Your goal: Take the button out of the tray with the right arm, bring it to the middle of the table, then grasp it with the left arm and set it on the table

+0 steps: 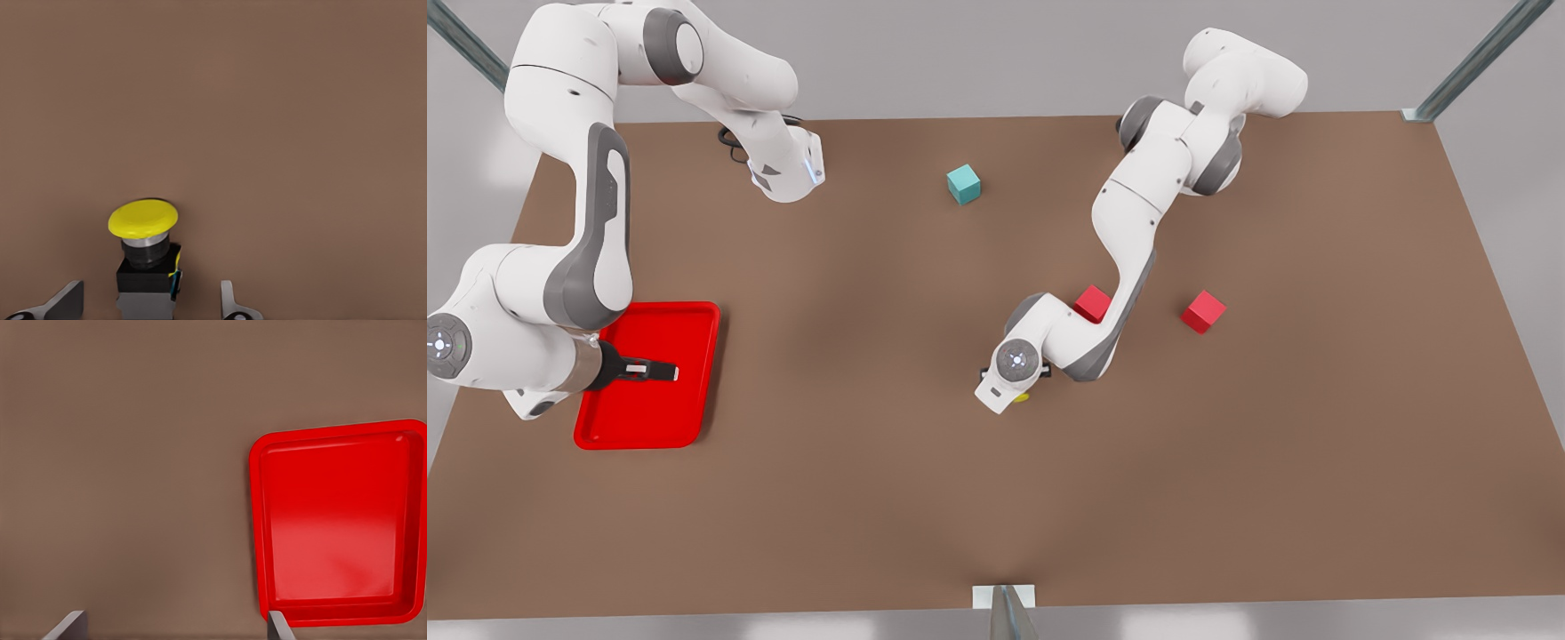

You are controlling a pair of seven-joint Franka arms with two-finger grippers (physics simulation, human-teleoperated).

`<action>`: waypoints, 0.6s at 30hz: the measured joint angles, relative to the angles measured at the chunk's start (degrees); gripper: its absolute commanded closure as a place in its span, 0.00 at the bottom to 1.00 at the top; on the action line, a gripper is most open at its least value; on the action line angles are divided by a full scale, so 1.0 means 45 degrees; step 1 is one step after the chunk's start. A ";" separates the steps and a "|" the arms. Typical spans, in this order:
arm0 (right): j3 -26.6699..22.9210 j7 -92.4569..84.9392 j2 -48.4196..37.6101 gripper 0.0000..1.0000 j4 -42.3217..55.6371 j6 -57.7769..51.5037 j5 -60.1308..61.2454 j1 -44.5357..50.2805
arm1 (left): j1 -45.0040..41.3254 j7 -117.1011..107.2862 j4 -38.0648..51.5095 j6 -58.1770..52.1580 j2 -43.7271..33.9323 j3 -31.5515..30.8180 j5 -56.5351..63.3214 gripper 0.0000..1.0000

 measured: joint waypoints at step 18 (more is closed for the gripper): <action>0.0000 -0.0155 0.0065 0.00 -0.0009 -0.0015 -0.0023 0.0020 | -0.0075 0.0069 -0.0033 0.0447 0.0265 0.0003 0.0009 0.42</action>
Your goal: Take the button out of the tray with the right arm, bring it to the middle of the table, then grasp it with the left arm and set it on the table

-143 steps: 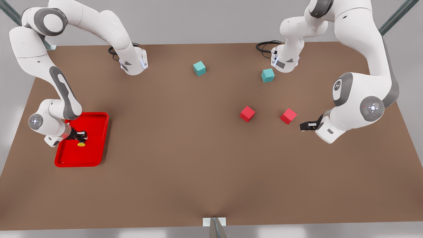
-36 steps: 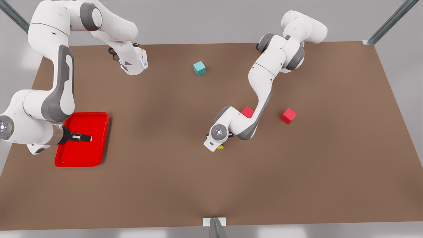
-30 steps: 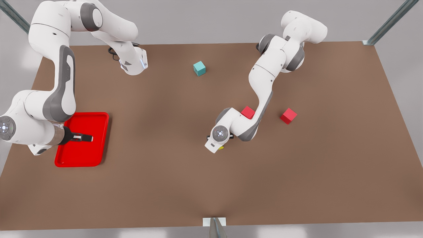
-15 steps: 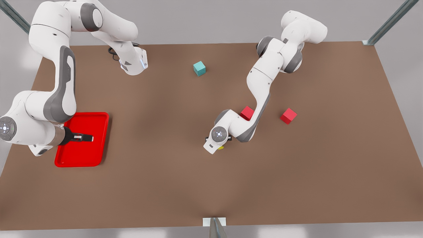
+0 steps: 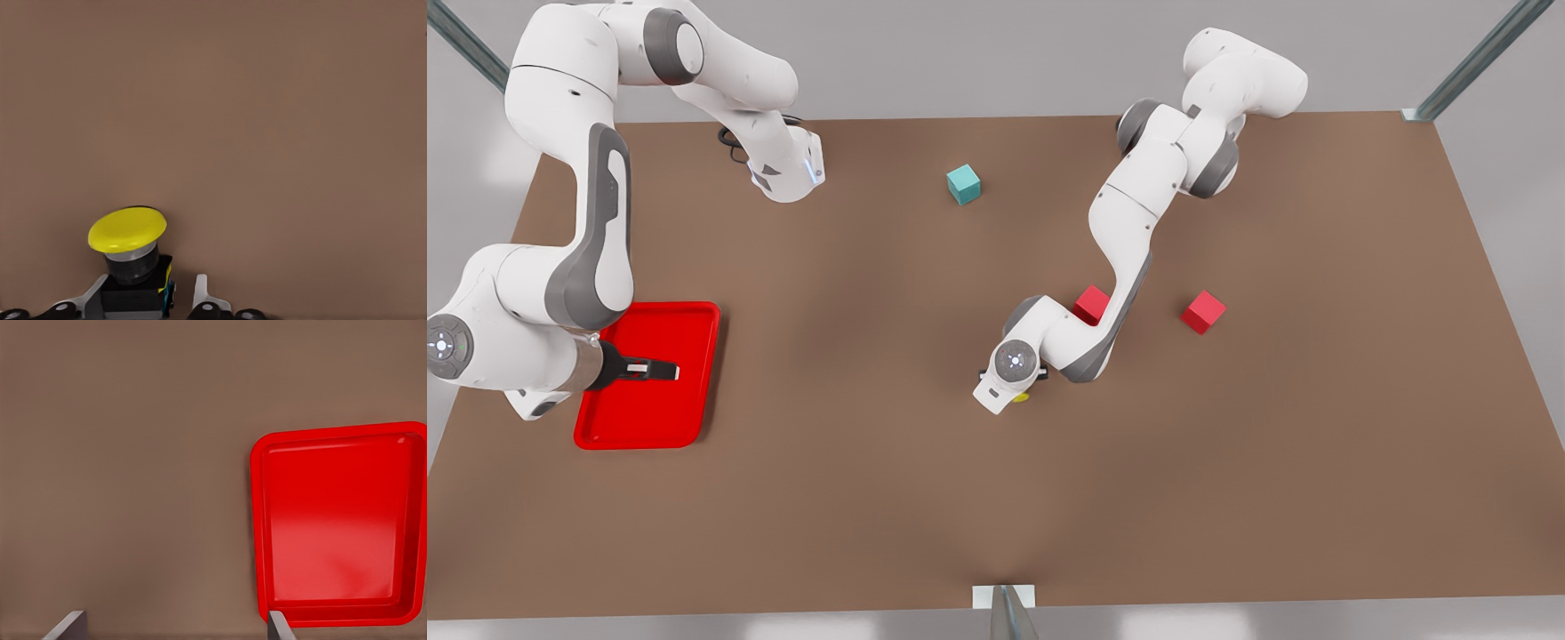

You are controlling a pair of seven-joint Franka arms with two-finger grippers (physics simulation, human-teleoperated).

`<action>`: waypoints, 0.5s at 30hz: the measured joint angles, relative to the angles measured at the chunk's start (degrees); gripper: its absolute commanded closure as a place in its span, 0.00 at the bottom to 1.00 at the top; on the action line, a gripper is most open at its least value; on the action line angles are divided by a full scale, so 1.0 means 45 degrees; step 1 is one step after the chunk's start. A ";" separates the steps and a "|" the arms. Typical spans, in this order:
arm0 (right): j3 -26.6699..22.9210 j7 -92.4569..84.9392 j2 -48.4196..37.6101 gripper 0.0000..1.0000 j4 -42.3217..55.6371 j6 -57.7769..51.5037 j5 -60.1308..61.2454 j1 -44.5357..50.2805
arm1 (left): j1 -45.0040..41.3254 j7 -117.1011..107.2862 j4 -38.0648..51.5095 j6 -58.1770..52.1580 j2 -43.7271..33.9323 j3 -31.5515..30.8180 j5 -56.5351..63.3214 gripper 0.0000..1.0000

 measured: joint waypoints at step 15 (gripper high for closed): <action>0.0082 0.0010 -0.0424 0.00 -0.0877 0.0190 -0.0401 -0.0021 | 0.0026 -0.0267 0.0036 -0.0654 -0.0813 -0.0004 -0.0022 0.53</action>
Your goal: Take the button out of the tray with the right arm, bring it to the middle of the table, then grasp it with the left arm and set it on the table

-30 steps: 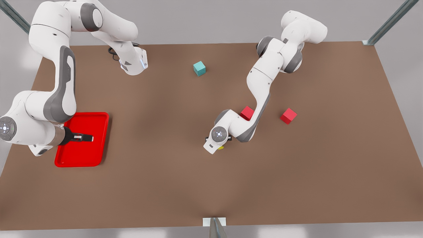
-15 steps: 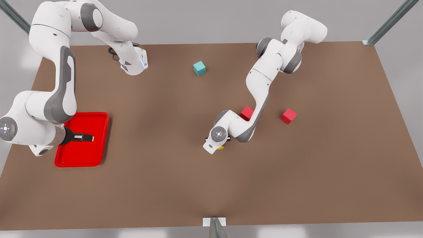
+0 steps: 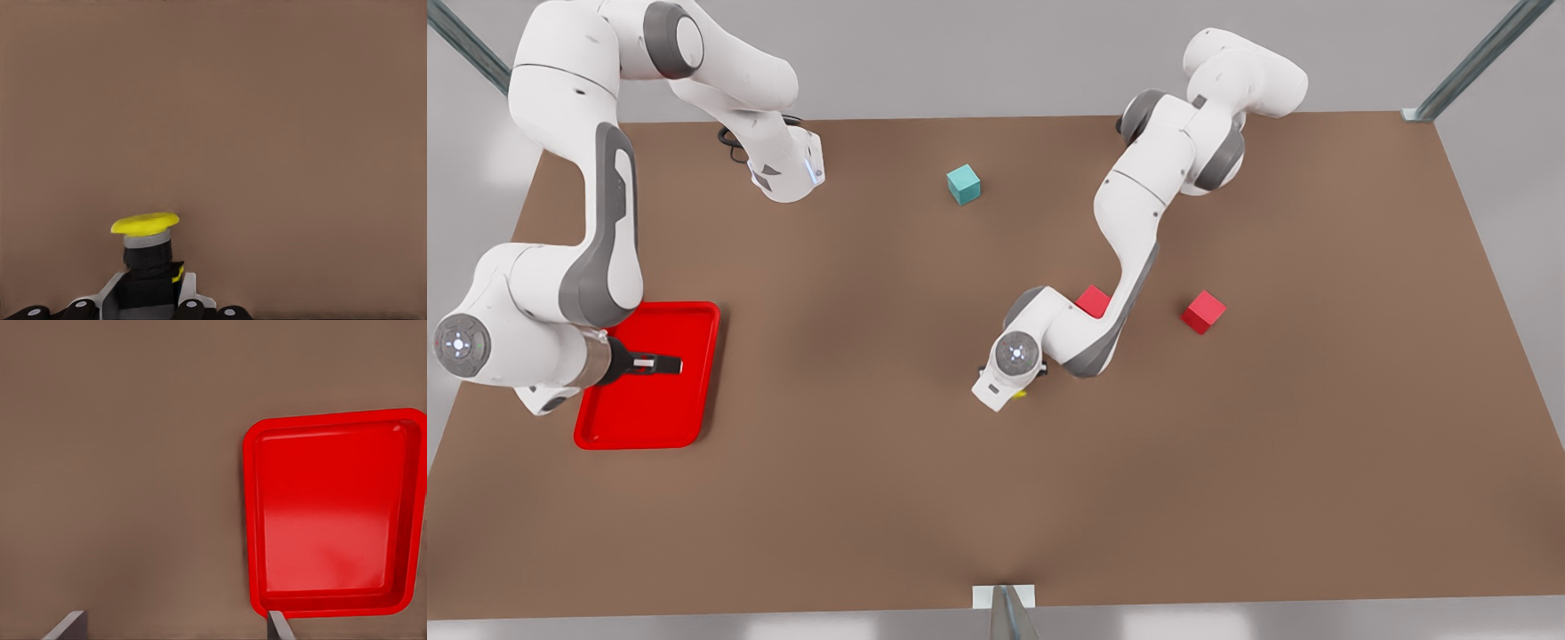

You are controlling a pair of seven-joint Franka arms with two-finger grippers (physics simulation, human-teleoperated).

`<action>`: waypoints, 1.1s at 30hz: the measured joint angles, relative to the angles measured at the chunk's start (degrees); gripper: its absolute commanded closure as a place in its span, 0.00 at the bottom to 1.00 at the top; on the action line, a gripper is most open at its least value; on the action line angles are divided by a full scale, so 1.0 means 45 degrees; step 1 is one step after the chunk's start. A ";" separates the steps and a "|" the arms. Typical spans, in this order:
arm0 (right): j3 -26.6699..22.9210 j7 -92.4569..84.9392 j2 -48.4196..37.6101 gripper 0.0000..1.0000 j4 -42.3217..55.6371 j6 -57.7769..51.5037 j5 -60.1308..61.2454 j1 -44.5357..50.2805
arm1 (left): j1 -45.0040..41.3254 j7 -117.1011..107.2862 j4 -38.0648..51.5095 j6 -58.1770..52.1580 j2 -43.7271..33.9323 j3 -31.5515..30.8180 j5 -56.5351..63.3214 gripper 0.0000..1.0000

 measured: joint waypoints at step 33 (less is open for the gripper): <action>0.0011 -0.0027 0.0791 0.00 0.2102 -0.1096 0.0048 -0.0002 | 0.0229 -0.3480 -0.0136 0.0728 -0.1394 0.0051 0.0728 0.66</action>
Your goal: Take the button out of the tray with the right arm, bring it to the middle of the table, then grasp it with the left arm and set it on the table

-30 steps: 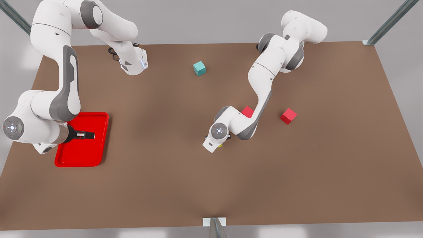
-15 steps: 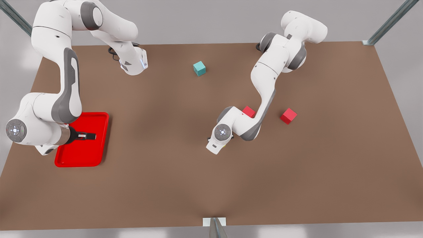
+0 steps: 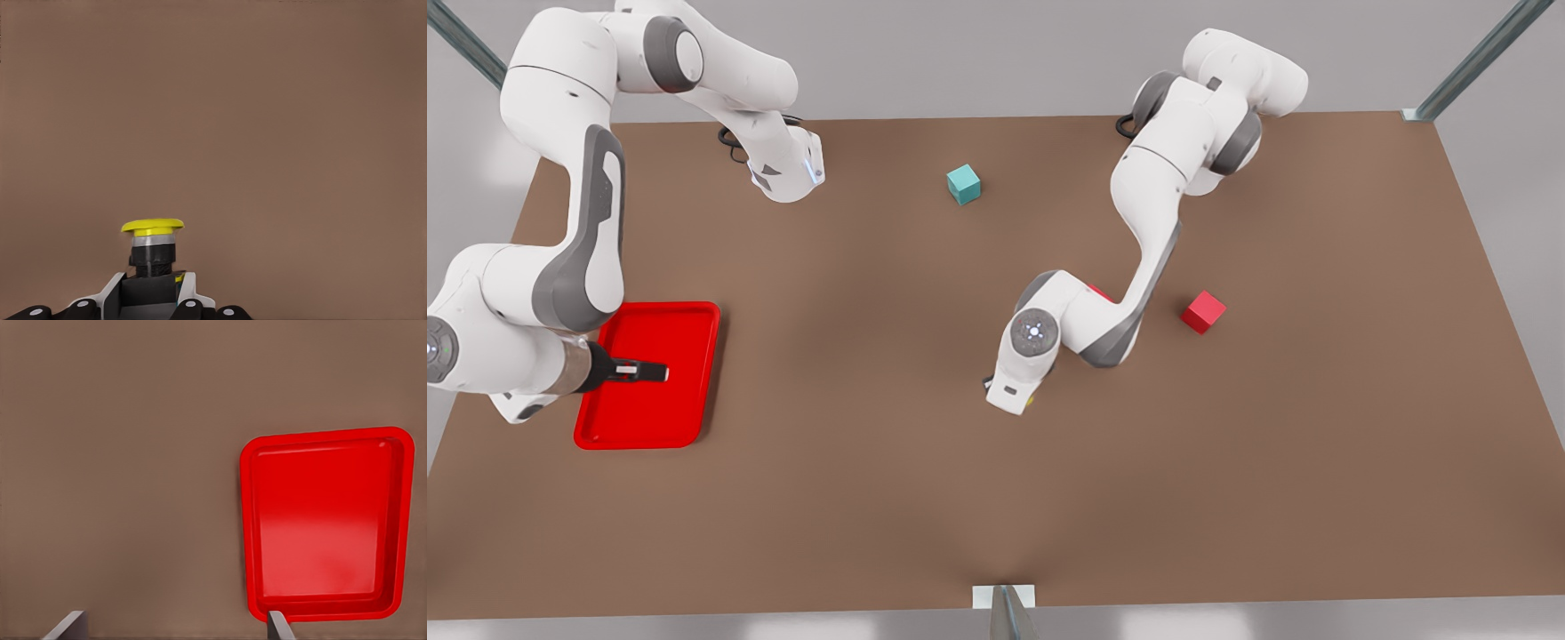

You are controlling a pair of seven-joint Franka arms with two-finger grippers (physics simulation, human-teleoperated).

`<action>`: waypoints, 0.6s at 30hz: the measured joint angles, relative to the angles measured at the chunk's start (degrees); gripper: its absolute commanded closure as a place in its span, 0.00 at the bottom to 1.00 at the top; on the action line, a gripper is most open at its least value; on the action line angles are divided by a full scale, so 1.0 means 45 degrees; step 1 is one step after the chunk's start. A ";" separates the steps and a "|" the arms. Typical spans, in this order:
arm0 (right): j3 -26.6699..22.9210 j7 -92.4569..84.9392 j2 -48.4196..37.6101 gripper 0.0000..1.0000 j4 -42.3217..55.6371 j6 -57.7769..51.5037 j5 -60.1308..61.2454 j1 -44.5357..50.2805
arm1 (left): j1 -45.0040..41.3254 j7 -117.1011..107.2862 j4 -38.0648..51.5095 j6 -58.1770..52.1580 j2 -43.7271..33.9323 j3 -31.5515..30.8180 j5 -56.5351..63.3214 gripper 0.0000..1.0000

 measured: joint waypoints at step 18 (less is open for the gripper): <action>0.0042 -0.0065 -0.2415 0.00 -0.3170 0.0688 -0.0351 -0.0279 | -0.1806 -0.5867 -0.1339 0.3142 0.1018 0.1144 0.8232 0.66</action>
